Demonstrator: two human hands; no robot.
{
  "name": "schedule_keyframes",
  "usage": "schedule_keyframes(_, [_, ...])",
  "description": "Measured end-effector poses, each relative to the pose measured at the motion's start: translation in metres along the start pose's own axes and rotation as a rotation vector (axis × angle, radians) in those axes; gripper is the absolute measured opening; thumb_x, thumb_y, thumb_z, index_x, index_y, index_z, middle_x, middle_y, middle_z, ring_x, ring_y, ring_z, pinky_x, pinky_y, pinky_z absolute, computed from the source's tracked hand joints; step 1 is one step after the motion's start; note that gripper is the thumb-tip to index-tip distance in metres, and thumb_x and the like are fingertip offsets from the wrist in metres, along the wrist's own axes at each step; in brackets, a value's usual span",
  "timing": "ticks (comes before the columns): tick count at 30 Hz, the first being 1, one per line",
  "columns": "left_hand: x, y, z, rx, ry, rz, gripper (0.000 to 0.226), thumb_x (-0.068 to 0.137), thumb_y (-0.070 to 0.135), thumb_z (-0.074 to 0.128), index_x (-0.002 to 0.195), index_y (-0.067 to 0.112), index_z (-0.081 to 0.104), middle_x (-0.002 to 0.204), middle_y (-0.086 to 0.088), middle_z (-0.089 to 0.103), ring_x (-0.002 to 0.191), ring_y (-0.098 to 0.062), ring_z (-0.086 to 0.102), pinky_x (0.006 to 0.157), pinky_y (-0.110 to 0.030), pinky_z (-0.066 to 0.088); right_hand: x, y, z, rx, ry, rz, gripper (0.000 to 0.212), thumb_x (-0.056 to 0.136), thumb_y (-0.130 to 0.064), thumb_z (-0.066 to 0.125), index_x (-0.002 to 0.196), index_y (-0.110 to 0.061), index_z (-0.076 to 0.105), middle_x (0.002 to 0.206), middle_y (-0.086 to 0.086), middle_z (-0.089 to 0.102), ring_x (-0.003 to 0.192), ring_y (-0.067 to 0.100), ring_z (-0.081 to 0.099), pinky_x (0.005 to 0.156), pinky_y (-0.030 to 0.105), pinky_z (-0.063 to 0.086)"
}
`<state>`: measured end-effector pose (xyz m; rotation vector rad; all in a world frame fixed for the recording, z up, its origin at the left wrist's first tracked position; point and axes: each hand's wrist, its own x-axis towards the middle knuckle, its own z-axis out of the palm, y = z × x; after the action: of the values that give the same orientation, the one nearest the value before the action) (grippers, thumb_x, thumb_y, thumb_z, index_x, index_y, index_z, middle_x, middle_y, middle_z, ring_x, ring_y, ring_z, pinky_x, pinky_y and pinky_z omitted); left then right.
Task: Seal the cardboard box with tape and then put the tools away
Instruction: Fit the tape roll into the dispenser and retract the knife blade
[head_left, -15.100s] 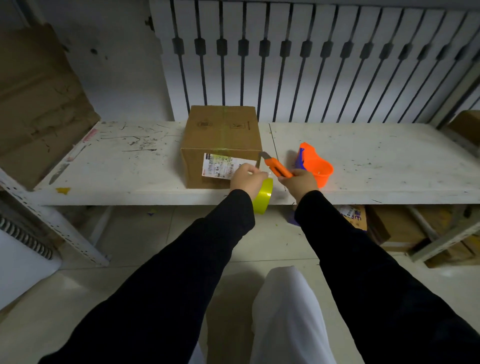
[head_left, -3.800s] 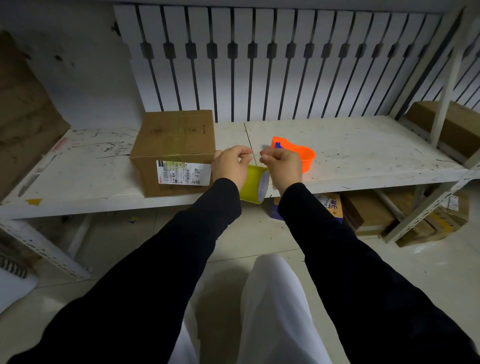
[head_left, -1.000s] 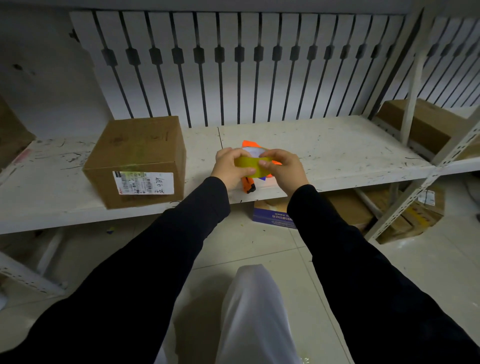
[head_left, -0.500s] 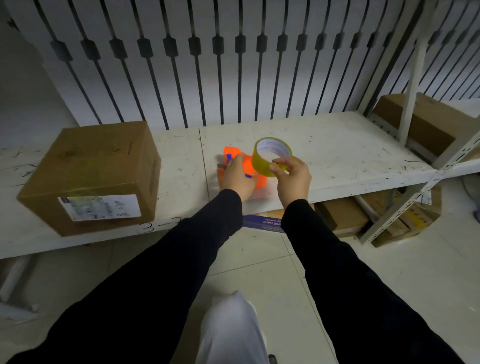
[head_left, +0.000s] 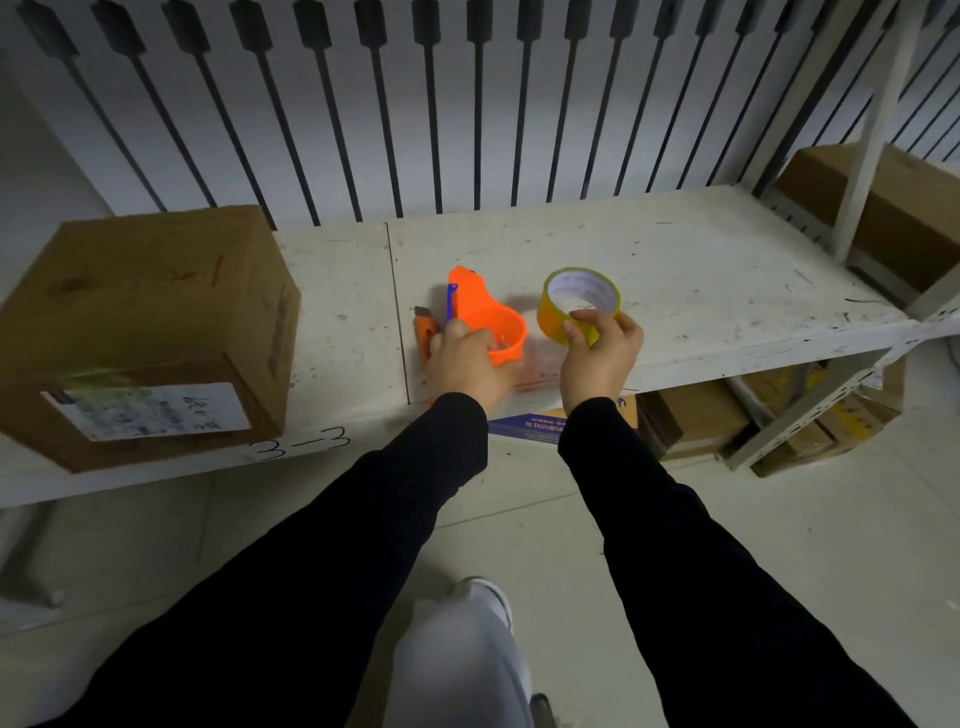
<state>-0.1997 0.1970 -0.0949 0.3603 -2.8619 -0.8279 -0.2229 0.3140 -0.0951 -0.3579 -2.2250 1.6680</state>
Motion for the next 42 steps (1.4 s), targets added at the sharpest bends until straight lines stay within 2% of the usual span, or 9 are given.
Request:
schedule_keyframes(5, [-0.004,-0.014,-0.004,-0.067,0.029,-0.019,0.028,0.079,0.035,0.068,0.096,0.012,0.066,0.121,-0.008,0.049,0.115,-0.029,0.043,0.100,-0.033,0.039,-0.006,0.007,0.009,-0.039,-0.049,0.075,0.018,0.088,-0.001,0.054,0.102,-0.003,0.066,0.137,0.013,0.037,0.108,0.025,0.051,0.073,0.006,0.028])
schedule_keyframes(14, [-0.011,-0.027,-0.004,-0.091,0.078,-0.044,0.028,0.079,0.035,0.069,0.099,0.015,0.068,0.119,-0.007,0.049,0.115,-0.026,0.044,0.100,-0.036,0.041,-0.026,0.003,0.025,-0.099,-0.185,0.068,0.020,0.088,-0.004,0.054,0.105,-0.003,0.064,0.140,0.014,0.036,0.109,0.027,0.052,0.084,0.018,0.033])
schedule_keyframes(19, [-0.008,-0.029,-0.007,-0.041,0.071,-0.043,0.031,0.080,0.036,0.067,0.101,0.014,0.065,0.122,-0.007,0.048,0.114,-0.028,0.044,0.100,-0.036,0.040,-0.030,0.003,0.029,-0.111,-0.212,0.071,0.020,0.089,-0.006,0.054,0.107,-0.003,0.063,0.141,0.013,0.036,0.093,0.018,0.048,0.084,0.018,0.033])
schedule_keyframes(25, [-0.006,-0.030,-0.007,-0.027,0.071,0.010,0.034,0.081,0.033,0.067,0.105,0.011,0.062,0.124,-0.010,0.046,0.117,-0.030,0.043,0.102,-0.035,0.038,-0.027,0.003,0.029,-0.204,-0.296,0.036,0.032,0.094,-0.007,0.046,0.124,-0.007,0.057,0.136,0.018,0.043,0.117,0.035,0.051,0.093,0.027,0.036])
schedule_keyframes(27, [-0.007,-0.029,-0.009,-0.112,0.086,0.029,0.045,0.077,0.034,0.070,0.114,0.012,0.057,0.129,-0.010,0.042,0.118,-0.029,0.044,0.102,-0.036,0.039,-0.026,0.002,0.027,-0.252,-0.314,0.041,0.039,0.095,-0.009,0.043,0.134,-0.013,0.048,0.147,0.020,0.032,0.124,0.035,0.047,0.100,0.031,0.036])
schedule_keyframes(30, [-0.014,-0.028,-0.018,-0.237,0.279,-0.017,0.048,0.081,0.031,0.063,0.121,0.008,0.049,0.130,-0.011,0.044,0.113,-0.028,0.050,0.092,-0.037,0.044,-0.029,-0.002,0.026,-0.243,-0.296,0.079,0.050,0.095,-0.014,0.044,0.143,-0.020,0.032,0.156,0.020,0.012,0.138,0.034,0.032,0.111,0.038,0.030])
schedule_keyframes(32, [-0.016,-0.032,-0.027,-0.228,0.352,-0.144,0.036,0.087,0.021,0.051,0.120,0.006,0.047,0.127,-0.013,0.047,0.113,-0.028,0.047,0.092,-0.036,0.039,-0.032,-0.006,0.027,-0.167,-0.246,0.091,0.054,0.092,-0.018,0.048,0.143,-0.019,0.030,0.155,0.018,0.017,0.139,0.035,0.029,0.113,0.045,0.030])
schedule_keyframes(36, [-0.011,-0.051,-0.032,-0.044,0.167,-0.372,0.040,0.091,0.021,0.045,0.127,0.005,0.042,0.132,-0.015,0.047,0.123,-0.029,0.042,0.101,-0.040,0.036,-0.038,-0.014,0.030,-0.133,-0.151,0.041,0.053,0.090,-0.017,0.050,0.139,-0.009,0.032,0.148,0.015,0.033,0.137,0.031,0.030,0.113,0.045,0.030])
schedule_keyframes(42, [-0.013,-0.058,-0.029,0.011,-0.031,-0.389,0.060,0.079,0.032,0.066,0.127,0.004,0.041,0.130,-0.015,0.049,0.122,-0.031,0.046,0.102,-0.041,0.041,-0.048,-0.021,0.033,-0.119,-0.123,-0.016,0.050,0.089,-0.014,0.051,0.136,-0.008,0.036,0.141,0.015,0.041,0.133,0.030,0.033,0.112,0.043,0.029])
